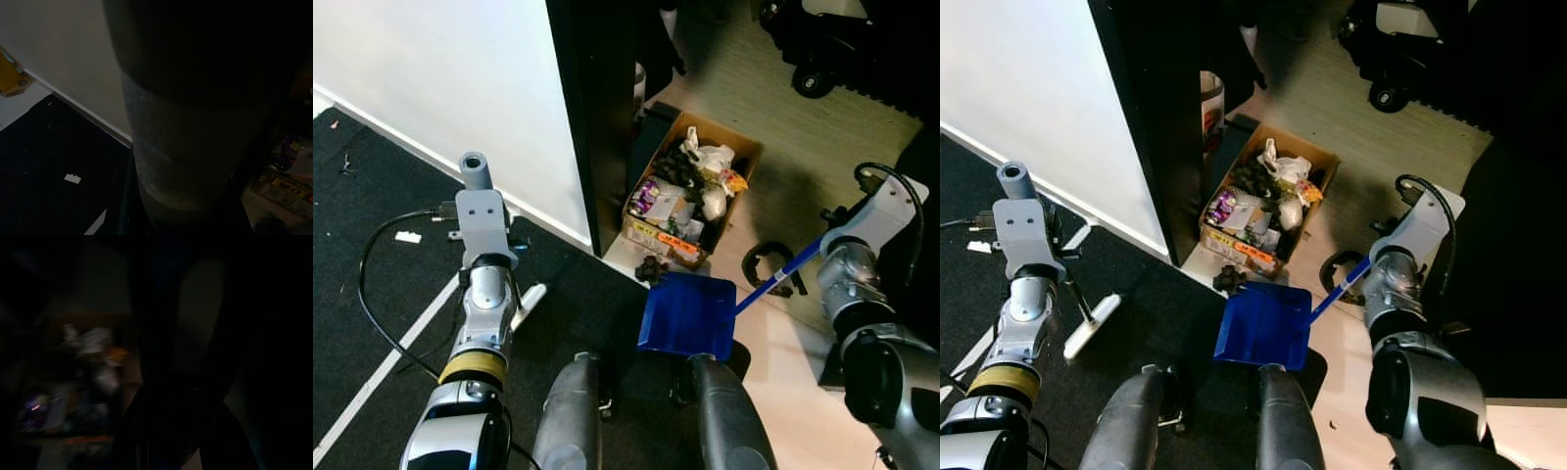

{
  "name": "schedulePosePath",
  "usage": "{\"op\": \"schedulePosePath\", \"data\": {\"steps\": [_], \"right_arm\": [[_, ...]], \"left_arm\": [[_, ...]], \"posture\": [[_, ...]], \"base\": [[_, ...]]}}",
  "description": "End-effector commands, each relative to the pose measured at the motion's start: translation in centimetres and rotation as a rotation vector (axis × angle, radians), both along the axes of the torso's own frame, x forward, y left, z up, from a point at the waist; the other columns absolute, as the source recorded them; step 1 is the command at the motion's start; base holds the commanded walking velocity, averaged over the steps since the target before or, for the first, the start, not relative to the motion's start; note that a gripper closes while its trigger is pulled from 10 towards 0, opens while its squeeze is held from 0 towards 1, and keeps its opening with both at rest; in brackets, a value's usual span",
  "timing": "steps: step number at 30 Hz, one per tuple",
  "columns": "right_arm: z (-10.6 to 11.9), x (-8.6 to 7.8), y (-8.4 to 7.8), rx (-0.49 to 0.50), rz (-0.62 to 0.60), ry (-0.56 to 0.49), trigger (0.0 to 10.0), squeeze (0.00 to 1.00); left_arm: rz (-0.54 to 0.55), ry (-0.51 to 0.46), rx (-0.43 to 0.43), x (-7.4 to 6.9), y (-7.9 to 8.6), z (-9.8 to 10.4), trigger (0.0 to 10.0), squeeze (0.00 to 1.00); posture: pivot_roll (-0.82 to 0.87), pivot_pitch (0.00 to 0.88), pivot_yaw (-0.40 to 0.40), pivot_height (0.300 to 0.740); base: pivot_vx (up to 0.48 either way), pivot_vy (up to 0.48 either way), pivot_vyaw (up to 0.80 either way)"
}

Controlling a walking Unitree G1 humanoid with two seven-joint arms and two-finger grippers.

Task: Sweep floor

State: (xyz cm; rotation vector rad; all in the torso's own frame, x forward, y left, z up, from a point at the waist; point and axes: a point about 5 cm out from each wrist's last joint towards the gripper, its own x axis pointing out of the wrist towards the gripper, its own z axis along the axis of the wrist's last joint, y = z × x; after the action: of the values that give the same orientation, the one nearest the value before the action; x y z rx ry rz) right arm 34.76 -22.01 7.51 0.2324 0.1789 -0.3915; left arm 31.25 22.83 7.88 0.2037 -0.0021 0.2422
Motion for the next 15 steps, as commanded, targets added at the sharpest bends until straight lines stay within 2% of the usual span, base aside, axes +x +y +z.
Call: {"op": "schedulePosePath", "data": {"steps": [1, 2, 3, 4, 5, 8, 9, 10, 11, 15], "right_arm": [[-1.2, -0.2, 2.5, 0.043, 0.118, 0.028, 10.0, 0.00], [-1.2, -0.2, 2.5, 0.043, 0.118, 0.028, 10.0, 0.00], [-1.5, -0.2, 4.8, 0.057, 0.223, 0.018, 10.0, 0.00], [-1.7, -0.3, 5.9, 0.050, 0.274, 0.016, 10.0, 0.00], [-2.1, -0.5, 6.3, 0.017, 0.262, 0.048, 10.0, 0.00], [-2.5, -0.7, 6.1, -0.011, 0.227, 0.082, 10.0, 0.00], [-2.7, -0.9, 5.7, -0.052, 0.171, 0.116, 10.0, 0.00], [-2.7, -0.9, 5.7, -0.052, 0.171, 0.116, 10.0, 0.00], [-2.7, -0.9, 5.4, -0.095, 0.098, 0.142, 10.0, 0.00], [-2.3, -0.6, 5.8, -0.075, 0.088, 0.130, 10.0, 0.00]], "left_arm": [[-0.014, -0.009, 0.024, 0.1, -0.2, 0.1, 10.0, 0.00], [-0.014, -0.009, 0.024, 0.1, -0.2, 0.1, 10.0, 0.00], [-0.013, -0.010, 0.024, 0.2, -0.3, 0.1, 10.0, 0.00], [-0.012, -0.009, 0.023, 0.2, -0.3, 0.1, 10.0, 0.00], [-0.011, -0.009, 0.024, 0.3, -0.3, 0.1, 10.0, 0.00], [-0.011, -0.009, 0.025, 0.3, -0.3, 0.1, 10.0, 0.00], [-0.009, -0.010, 0.025, 0.3, -0.3, 0.1, 10.0, 0.00], [-0.009, -0.010, 0.025, 0.3, -0.3, 0.1, 10.0, 0.00], [-0.005, -0.009, 0.026, 0.3, -0.1, 0.1, 10.0, 0.00], [-0.001, -0.003, 0.029, 0.2, 0.0, -0.1, 10.0, 0.00]], "posture": [[0.04, 0.266, -0.049, 0.740], [0.04, 0.266, -0.049, 0.740], [0.04, 0.266, -0.048, 0.740], [0.04, 0.265, -0.048, 0.740], [0.04, 0.263, -0.050, 0.740], [0.04, 0.264, -0.051, 0.740], [0.04, 0.264, -0.052, 0.740], [0.04, 0.264, -0.052, 0.740], [0.04, 0.264, -0.050, 0.740], [0.04, 0.264, -0.050, 0.740]], "base": [[0.000, 0.000, 0.00], [0.000, 0.000, 0.00], [0.000, 0.000, 0.00], [0.000, 0.000, 0.00], [0.000, 0.000, 0.00], [0.000, 0.000, 0.00], [0.000, 0.000, 0.00], [0.000, 0.000, 0.00], [0.000, 0.000, 0.00], [0.000, 0.000, 0.00]]}}
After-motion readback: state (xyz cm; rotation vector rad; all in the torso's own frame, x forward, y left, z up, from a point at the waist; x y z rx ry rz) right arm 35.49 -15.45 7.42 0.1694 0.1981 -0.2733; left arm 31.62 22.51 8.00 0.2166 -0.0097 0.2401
